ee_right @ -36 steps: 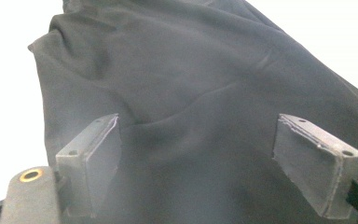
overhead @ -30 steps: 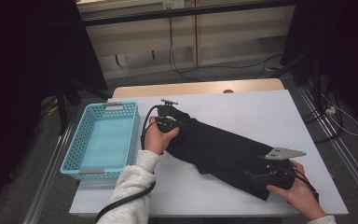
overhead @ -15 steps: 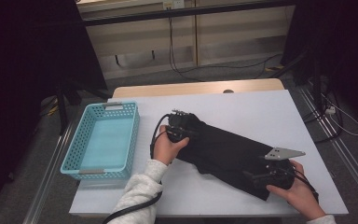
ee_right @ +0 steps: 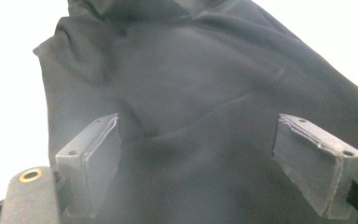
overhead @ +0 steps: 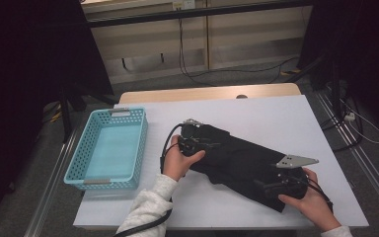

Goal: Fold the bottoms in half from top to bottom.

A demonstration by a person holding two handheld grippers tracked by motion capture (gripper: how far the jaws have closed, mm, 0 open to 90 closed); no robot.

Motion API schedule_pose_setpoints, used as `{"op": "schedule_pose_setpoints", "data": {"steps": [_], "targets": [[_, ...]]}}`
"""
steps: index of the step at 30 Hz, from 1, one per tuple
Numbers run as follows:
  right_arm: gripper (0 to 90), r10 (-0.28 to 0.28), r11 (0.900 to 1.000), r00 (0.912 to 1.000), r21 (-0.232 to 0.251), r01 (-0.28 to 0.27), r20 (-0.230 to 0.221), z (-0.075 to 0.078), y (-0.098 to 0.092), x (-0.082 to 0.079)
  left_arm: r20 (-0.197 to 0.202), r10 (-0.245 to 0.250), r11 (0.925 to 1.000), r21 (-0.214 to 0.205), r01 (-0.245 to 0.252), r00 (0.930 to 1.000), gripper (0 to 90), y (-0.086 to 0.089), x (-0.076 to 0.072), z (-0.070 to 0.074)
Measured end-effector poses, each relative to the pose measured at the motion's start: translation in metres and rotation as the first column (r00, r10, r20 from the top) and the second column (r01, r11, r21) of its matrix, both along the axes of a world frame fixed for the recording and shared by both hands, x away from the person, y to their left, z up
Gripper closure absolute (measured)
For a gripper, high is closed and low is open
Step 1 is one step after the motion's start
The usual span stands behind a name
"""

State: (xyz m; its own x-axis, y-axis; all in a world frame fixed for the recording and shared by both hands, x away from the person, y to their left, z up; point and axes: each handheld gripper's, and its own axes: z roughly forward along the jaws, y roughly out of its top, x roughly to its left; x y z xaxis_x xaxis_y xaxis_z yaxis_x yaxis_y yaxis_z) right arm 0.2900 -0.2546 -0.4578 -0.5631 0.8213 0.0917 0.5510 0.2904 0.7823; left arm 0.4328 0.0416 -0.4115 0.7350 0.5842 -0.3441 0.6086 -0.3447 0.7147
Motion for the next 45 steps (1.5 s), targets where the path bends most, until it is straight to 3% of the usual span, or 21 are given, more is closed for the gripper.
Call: {"op": "schedule_pose_setpoints", "data": {"steps": [3, 6, 8, 18, 23, 30, 34, 36, 38, 40, 45], "targets": [[15.6, 0.007, 1.0, 1.0, 0.002, -0.007, 0.006, 0.001, 0.005, 0.004, 0.058, 0.029, 0.999, 0.032, -0.031, 0.9979, 37.3, 0.01, 0.0, 0.004], [16.9, 0.013, 0.9999, 0.9997, 0.009, -0.014, 0.02, 0.003, 0.014, 0.01, 0.067, 0.054, 0.9979, 0.032, -0.056, 0.9963, 28.9, 0.021, 0.0, 0.004], [18.1, 0.022, 0.9996, 0.9993, 0.017, -0.022, 0.029, 0.004, 0.021, 0.013, 0.097, 0.075, 0.9949, 0.06, -0.081, 0.9924, 26.4, 0.029, -0.001, 0.001], [25.9, 0.055, 0.9985, 0.9977, 0.0, -0.055, 0.039, 0.005, 0.048, 0.034, 0.126, 0.122, 0.9818, 0.13, -0.139, 0.9844, 18.6, 0.054, -0.005, -0.01], [30.1, 0.057, 0.9983, 0.9972, -0.006, -0.057, 0.048, 0.006, 0.058, 0.041, 0.13, 0.137, 0.9756, 0.154, -0.156, 0.982, 16.6, 0.063, -0.007, -0.011], [40.9, 0.083, 0.9963, 0.9953, -0.025, -0.082, 0.05, 0.003, 0.075, 0.05, 0.107, 0.14, 0.9752, 0.157, -0.156, 0.9843, 14.7, 0.068, -0.007, -0.016], [45.3, 0.092, 0.9957, 0.9945, -0.021, -0.091, 0.052, 0.003, 0.08, 0.051, 0.125, 0.148, 0.9719, 0.165, -0.167, 0.9811, 13.8, 0.07, -0.007, -0.015], [47.4, 0.096, 0.9952, 0.994, -0.023, -0.095, 0.052, 0.003, 0.082, 0.052, 0.113, 0.141, 0.9753, 0.155, -0.158, 0.9836, 13.4, 0.072, -0.007, -0.015], [50.0, 0.099, 0.9946, 0.9937, -0.037, -0.097, 0.054, 0.003, 0.083, 0.052, 0.088, 0.156, 0.9791, 0.118, -0.166, 0.9838, 12.9, 0.073, -0.006, -0.016], [51.9, 0.113, 0.993, 0.9922, -0.042, -0.111, 0.053, 0.003, 0.084, 0.052, 0.099, 0.16, 0.9754, 0.136, -0.173, 0.9821, 12.9, 0.074, -0.006, -0.017], [56.5, 0.137, 0.9888, 0.9897, -0.067, -0.134, 0.043, 0.001, 0.09, 0.052, 0.095, 0.158, 0.9755, 0.139, -0.17, 0.9829, 12.9, 0.074, -0.006, -0.018]]}}
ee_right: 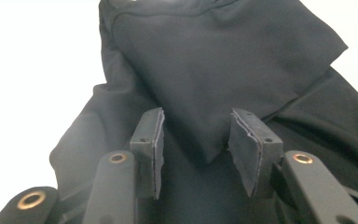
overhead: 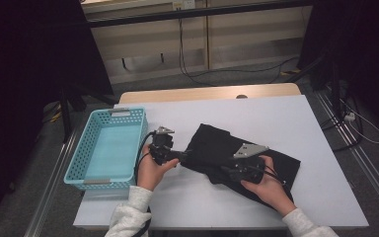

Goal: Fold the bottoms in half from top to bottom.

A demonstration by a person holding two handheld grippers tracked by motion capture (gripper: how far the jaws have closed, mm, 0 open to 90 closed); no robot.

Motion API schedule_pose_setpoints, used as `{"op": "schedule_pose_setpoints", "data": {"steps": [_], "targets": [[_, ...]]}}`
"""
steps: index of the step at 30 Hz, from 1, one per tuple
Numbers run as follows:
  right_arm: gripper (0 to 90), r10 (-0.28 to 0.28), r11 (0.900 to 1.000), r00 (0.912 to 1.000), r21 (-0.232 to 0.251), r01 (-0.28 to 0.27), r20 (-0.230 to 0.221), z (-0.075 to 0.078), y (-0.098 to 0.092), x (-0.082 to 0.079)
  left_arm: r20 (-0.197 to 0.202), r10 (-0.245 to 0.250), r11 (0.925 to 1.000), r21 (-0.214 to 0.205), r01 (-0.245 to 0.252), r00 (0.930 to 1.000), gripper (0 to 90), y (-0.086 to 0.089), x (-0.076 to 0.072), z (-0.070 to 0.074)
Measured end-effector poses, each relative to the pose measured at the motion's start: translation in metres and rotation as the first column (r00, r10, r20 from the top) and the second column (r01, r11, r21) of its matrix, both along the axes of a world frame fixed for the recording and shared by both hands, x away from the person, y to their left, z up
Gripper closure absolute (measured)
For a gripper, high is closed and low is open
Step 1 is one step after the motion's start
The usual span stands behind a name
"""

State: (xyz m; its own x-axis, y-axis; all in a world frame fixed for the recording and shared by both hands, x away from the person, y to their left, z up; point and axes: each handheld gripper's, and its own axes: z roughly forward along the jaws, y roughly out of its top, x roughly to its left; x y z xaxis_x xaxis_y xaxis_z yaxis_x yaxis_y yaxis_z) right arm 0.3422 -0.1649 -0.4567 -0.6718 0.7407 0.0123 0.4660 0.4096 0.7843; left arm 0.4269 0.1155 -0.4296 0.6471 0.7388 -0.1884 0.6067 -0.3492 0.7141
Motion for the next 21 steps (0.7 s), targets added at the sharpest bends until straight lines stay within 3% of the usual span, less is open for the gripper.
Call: {"op": "schedule_pose_setpoints", "data": {"steps": [2, 5, 7, 11, 21], "targets": [[57.5, -0.002, 0.9996, 1.0, -0.029, 0.002, -0.003, -0.002, 0.002, 0.0, 0.011, 0.005, 1.0, 0.007, -0.005, 0.9999, 12.9, -0.001, -0.001, 0.0], [67.7, -0.01, 0.9984, 0.9999, -0.056, 0.011, 0.003, -0.005, 0.003, 0.003, 0.009, 0.002, 0.9997, 0.022, -0.002, 1.0, 12.9, 0.0, 0.0, 0.0], [71.2, -0.004, 0.9987, 1.0, -0.05, 0.003, -0.007, -0.007, 0.003, 0.005, 0.01, 0.005, 0.9995, 0.03, -0.005, 0.9999, 12.9, 0.001, 0.0, -0.001], [87.6, -0.01, 0.9989, 0.9999, -0.046, 0.009, -0.005, -0.008, 0.0, 0.008, 0.017, 0.01, 0.9994, 0.032, -0.01, 0.9998, 12.7, 0.003, 0.0, 0.001], [89.1, -0.013, 0.9999, 0.9998, 0.008, 0.013, 0.017, 0.004, -0.011, 0.003, 0.039, 0.012, 0.9994, 0.031, -0.013, 0.9992, 10.5, 0.004, -0.001, 0.003]]}}
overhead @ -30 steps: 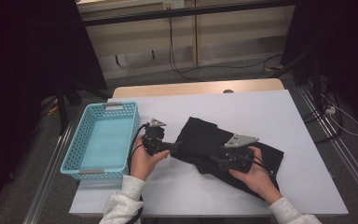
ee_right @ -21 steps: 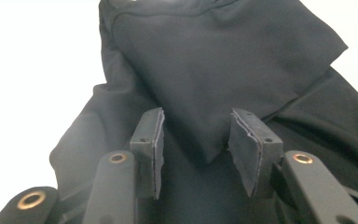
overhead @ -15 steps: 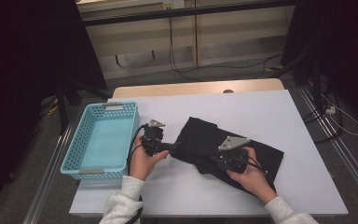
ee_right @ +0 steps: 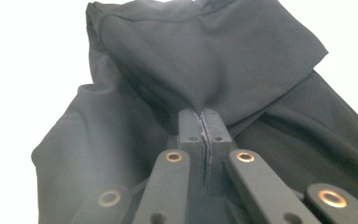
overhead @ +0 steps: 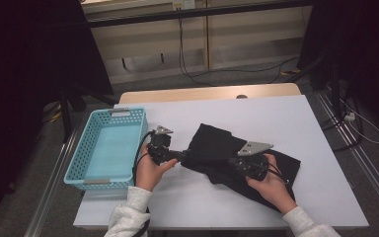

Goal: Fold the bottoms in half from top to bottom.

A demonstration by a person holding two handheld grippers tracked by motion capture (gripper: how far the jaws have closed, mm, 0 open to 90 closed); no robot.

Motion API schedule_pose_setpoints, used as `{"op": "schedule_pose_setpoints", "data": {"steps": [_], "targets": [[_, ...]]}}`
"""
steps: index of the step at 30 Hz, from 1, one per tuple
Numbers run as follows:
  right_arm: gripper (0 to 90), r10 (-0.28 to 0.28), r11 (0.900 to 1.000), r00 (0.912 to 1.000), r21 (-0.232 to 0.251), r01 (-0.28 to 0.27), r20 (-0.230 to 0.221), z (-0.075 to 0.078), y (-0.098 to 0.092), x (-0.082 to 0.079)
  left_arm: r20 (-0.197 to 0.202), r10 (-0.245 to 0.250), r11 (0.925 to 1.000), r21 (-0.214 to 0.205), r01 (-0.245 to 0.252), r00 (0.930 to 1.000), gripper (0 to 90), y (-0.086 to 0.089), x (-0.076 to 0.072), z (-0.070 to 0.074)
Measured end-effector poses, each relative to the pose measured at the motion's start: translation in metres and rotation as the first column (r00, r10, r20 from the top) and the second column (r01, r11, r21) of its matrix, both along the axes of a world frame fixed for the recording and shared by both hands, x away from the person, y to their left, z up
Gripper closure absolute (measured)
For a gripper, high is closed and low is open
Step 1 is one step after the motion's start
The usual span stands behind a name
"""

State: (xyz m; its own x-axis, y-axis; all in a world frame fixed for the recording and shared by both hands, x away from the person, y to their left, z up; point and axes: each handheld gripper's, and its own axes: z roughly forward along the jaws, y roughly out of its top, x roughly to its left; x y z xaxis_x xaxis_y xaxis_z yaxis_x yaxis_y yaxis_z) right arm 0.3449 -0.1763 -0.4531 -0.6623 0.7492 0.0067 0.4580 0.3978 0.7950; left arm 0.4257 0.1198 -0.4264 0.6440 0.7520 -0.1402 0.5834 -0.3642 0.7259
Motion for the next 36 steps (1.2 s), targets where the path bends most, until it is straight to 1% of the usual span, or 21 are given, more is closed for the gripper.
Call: {"op": "schedule_pose_setpoints", "data": {"steps": [1, 2, 3, 7, 10, 13, 16, 20, 21, 23, 26, 28, 30, 36], "targets": [[89.1, -0.005, 1.0, 1.0, 0.001, 0.005, 0.006, 0.001, -0.001, -0.001, -0.004, -0.006, 0.9999, 0.008, 0.006, 1.0, 10.4, 0.001, 0.0, 0.0], [89.1, -0.005, 1.0, 0.9999, -0.002, 0.005, 0.011, 0.003, -0.002, -0.003, -0.005, -0.004, 1.0, 0.007, 0.004, 1.0, 10.4, 0.001, 0.0, 0.0], [89.1, 0.001, 1.0, 1.0, -0.002, -0.001, 0.007, 0.004, -0.002, -0.004, 0.002, 0.01, 0.9999, 0.008, -0.01, 1.0, 10.4, 0.0, 0.0, -0.001], [89.1, 0.006, 1.0, 0.9999, 0.001, -0.006, 0.01, 0.005, -0.007, -0.011, -0.014, -0.004, 1.0, 0.006, 0.004, 0.9999, 10.4, -0.001, 0.001, -0.002], [89.0, 0.003, 1.0, 0.9999, -0.001, -0.003, 0.013, 0.006, -0.011, -0.015, -0.015, -0.005, 0.9999, 0.009, 0.005, 0.9999, 10.4, -0.003, 0.001, -0.002], [89.0, 0.006, 0.9999, 0.9999, -0.01, -0.006, 0.013, 0.006, -0.015, -0.019, -0.013, -0.01, 0.9999, 0.013, 0.01, 0.9999, 10.4, -0.005, 0.001, -0.003], [89.0, 0.001, 1.0, 1.0, -0.005, -0.001, 0.007, 0.006, -0.021, -0.023, -0.012, -0.011, 0.9998, 0.019, 0.011, 0.9999, 10.4, -0.006, 0.001, -0.003], [88.9, 0.0, 0.9999, 1.0, -0.011, 0.0, 0.002, 0.006, -0.026, -0.028, -0.022, -0.016, 0.9997, 0.02, 0.016, 0.9996, 10.4, -0.007, 0.001, -0.004], [88.9, -0.001, 0.9999, 1.0, -0.012, 0.001, -0.001, 0.006, -0.027, -0.029, -0.018, -0.01, 0.9998, 0.019, 0.01, 0.9998, 10.4, -0.008, 0.001, -0.005], [89.0, -0.003, 0.9999, 1.0, -0.013, 0.003, 0.0, 0.006, -0.029, -0.031, -0.025, -0.013, 0.9996, 0.026, 0.014, 0.9996, 10.4, -0.007, 0.002, -0.006], [89.0, -0.004, 0.9999, 1.0, -0.015, 0.004, -0.001, 0.006, -0.031, -0.032, -0.02, -0.006, 0.9997, 0.025, 0.006, 0.9998, 10.4, -0.007, 0.002, -0.007], [89.0, -0.004, 0.9999, 1.0, -0.016, 0.004, -0.003, 0.005, -0.032, -0.033, -0.028, -0.015, 0.9995, 0.027, 0.016, 0.9995, 10.4, -0.007, 0.002, -0.006], [88.9, -0.008, 0.9998, 0.9999, -0.02, 0.008, -0.006, 0.003, -0.033, -0.033, -0.021, -0.011, 0.9997, 0.023, 0.012, 0.9997, 10.4, -0.008, 0.002, -0.006], [88.9, -0.016, 0.9997, 0.9998, -0.016, 0.016, -0.01, 0.004, -0.037, -0.038, -0.023, -0.013, 0.9997, 0.02, 0.014, 0.9996, 10.4, -0.008, 0.002, -0.005]]}}
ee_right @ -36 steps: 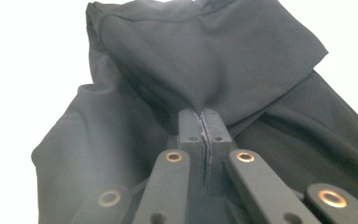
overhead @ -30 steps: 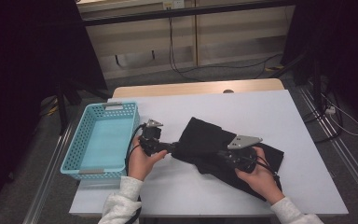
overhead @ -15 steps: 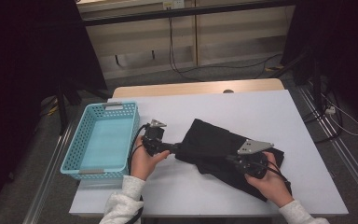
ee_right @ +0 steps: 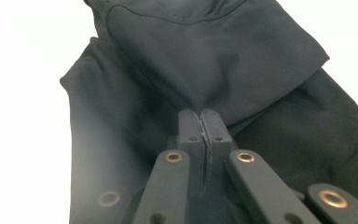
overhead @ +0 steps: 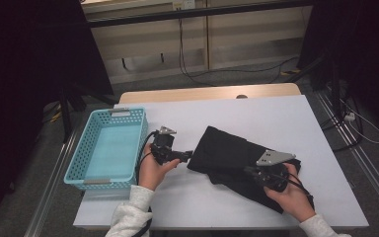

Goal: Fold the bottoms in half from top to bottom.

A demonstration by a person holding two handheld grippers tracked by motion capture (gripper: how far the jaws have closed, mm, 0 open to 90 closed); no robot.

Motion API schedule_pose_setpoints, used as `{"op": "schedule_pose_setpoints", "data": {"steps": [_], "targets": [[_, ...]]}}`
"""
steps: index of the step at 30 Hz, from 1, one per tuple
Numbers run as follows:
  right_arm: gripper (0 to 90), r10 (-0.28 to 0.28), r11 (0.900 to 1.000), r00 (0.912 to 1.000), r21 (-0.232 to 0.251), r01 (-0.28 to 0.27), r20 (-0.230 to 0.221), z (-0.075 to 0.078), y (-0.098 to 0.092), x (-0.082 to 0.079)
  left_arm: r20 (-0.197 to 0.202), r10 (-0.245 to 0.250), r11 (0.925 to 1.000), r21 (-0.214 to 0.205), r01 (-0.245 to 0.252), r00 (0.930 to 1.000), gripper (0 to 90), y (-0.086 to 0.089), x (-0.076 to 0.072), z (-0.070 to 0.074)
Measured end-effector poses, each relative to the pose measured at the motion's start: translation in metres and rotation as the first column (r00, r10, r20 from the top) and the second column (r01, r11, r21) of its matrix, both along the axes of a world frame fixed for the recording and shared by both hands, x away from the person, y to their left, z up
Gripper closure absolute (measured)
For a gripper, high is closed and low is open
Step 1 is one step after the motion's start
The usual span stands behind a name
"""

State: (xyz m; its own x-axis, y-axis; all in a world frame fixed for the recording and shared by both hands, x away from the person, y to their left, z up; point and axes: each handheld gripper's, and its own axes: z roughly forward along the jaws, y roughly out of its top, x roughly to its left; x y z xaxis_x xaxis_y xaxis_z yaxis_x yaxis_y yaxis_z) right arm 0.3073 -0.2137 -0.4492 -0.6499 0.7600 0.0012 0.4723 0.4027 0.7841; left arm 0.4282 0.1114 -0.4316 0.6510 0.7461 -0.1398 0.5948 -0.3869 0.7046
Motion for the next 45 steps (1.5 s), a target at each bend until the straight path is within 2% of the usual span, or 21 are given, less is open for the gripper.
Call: {"op": "schedule_pose_setpoints", "data": {"steps": [6, 13, 28, 35, 37, 45], "targets": [[88.9, -0.007, 0.9999, 1.0, -0.014, 0.007, 0.0, -0.001, -0.004, -0.005, -0.01, -0.014, 0.9999, 0.007, 0.014, 0.9999, 10.4, -0.001, 0.001, 0.0], [88.9, -0.023, 0.9997, 0.9997, -0.011, 0.023, 0.003, 0.001, -0.012, -0.011, 0.001, -0.008, 1.0, 0.006, 0.008, 1.0, 10.4, -0.002, 0.001, 0.002], [89.0, -0.03, 0.9996, 0.9995, 0.003, 0.03, 0.006, 0.004, -0.02, -0.018, -0.013, -0.015, 0.9998, 0.011, 0.015, 0.9998, 10.4, -0.002, 0.001, 0.002], [89.2, -0.029, 0.9996, 0.9996, 0.002, 0.029, 0.003, 0.004, -0.022, -0.019, -0.007, -0.014, 0.9998, 0.017, 0.014, 0.9999, 10.4, -0.001, 0.001, 0.003], [89.2, -0.032, 0.9995, 0.9995, 0.005, 0.031, 0.004, 0.004, -0.022, -0.02, 0.005, -0.004, 1.0, 0.007, 0.004, 1.0, 10.4, -0.001, 0.001, 0.003], [89.2, -0.034, 0.9994, 0.9994, 0.01, 0.033, 0.006, 0.005, -0.026, -0.025, 0.003, -0.009, 0.9999, 0.006, 0.009, 1.0, 10.4, 0.0, 0.002, 0.004]]}}
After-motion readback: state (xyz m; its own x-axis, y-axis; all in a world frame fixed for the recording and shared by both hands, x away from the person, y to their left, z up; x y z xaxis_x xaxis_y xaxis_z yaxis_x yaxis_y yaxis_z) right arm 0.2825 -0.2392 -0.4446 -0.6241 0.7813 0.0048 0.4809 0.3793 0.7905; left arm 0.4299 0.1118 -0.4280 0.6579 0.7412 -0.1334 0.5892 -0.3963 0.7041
